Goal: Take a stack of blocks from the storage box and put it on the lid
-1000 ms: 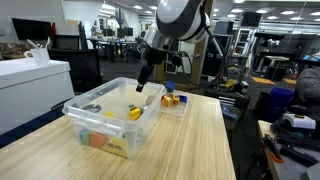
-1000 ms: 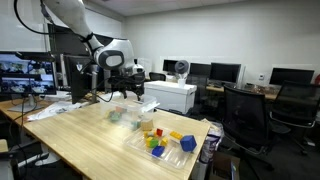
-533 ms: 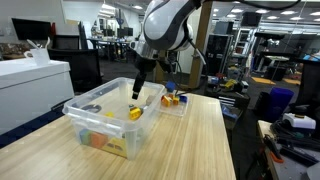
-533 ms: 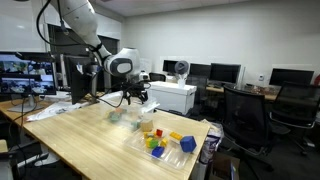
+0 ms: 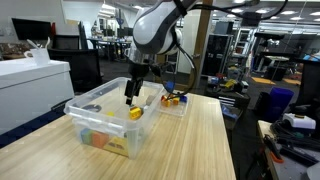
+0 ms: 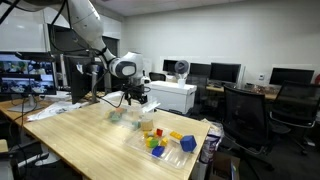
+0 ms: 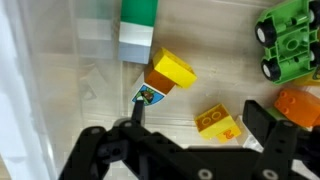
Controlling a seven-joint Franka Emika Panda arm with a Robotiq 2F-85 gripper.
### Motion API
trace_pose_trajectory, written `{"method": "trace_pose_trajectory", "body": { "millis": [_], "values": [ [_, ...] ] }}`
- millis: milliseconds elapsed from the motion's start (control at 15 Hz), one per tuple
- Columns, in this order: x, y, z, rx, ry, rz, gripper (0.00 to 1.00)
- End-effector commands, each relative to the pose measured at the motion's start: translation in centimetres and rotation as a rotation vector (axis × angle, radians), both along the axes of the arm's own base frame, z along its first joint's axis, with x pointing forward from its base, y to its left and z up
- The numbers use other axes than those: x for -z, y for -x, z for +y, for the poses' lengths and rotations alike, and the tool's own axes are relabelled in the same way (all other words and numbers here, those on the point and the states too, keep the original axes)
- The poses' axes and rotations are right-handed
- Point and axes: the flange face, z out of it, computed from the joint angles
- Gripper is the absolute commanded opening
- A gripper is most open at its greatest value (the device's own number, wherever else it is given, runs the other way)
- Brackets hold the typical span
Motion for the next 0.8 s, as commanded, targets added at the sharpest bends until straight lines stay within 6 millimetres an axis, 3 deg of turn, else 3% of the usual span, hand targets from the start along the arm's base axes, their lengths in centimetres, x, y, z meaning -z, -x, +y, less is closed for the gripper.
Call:
{"method": "trace_pose_trajectory", "body": {
  "millis": [0,333,733],
  "values": [
    [0.6,-0.9,1.3,0.137,-0.008,0.013,1.0],
    [2.0,-2.0,2.1,0.365,-0.01,0.024,1.0],
    [4.1,-2.7,0.3,0.599,0.003,0.023,1.0]
  ]
}}
